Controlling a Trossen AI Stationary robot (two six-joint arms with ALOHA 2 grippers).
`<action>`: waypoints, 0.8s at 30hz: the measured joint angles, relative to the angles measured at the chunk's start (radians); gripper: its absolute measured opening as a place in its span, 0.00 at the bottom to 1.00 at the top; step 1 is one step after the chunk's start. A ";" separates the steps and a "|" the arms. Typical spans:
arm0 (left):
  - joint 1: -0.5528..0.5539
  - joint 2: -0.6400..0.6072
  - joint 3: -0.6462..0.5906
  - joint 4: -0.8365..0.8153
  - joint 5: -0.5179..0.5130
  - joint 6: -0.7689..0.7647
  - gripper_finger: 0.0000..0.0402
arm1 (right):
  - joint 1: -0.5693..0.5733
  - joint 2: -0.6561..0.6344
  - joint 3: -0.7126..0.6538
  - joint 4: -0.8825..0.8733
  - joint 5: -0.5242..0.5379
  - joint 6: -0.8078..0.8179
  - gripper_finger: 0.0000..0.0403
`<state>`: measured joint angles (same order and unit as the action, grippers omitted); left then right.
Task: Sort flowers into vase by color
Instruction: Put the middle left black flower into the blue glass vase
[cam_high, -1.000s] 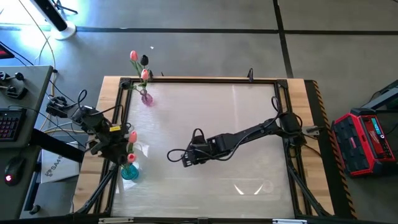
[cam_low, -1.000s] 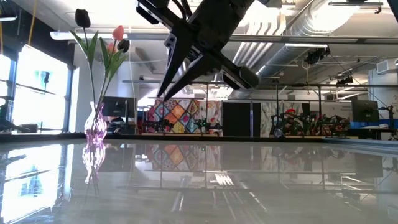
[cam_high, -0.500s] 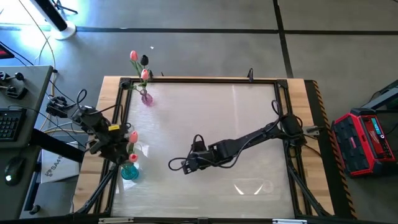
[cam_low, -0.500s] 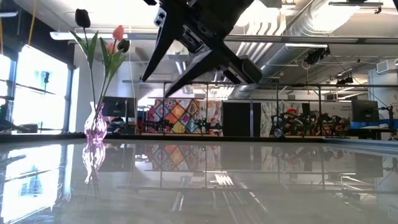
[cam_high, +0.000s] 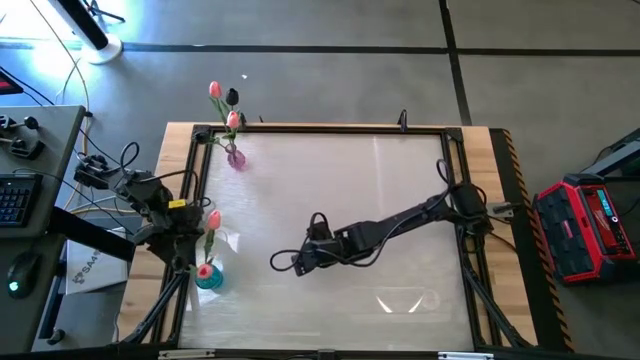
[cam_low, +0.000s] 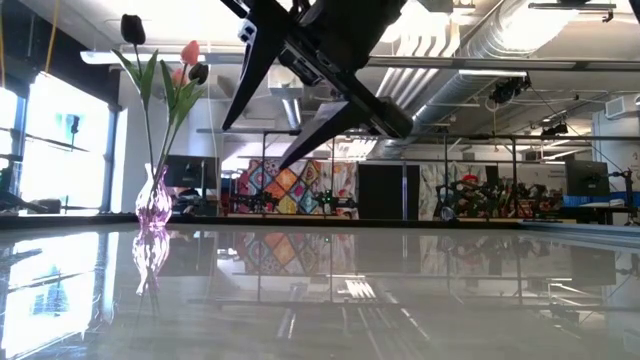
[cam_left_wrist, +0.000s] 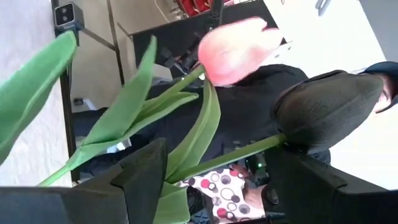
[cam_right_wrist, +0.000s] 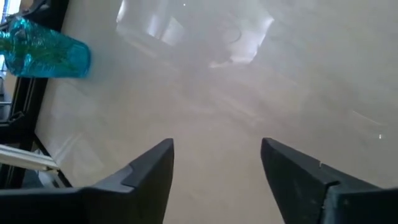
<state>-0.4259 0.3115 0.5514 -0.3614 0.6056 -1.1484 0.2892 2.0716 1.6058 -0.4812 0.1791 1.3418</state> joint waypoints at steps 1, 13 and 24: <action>0.000 0.000 0.000 0.000 0.000 0.000 0.64 | -0.002 0.000 0.000 0.000 0.000 0.000 0.58; -0.003 0.000 0.005 0.080 0.000 0.150 0.64 | -0.003 0.000 0.000 0.000 -0.023 -0.041 0.58; -0.002 -0.001 0.141 -0.084 -0.189 0.819 0.64 | -0.001 0.000 0.000 0.000 -0.032 -0.068 0.58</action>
<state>-0.4282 0.3110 0.6919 -0.4458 0.4163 -0.3298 0.2882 2.0716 1.6058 -0.4812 0.1474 1.2739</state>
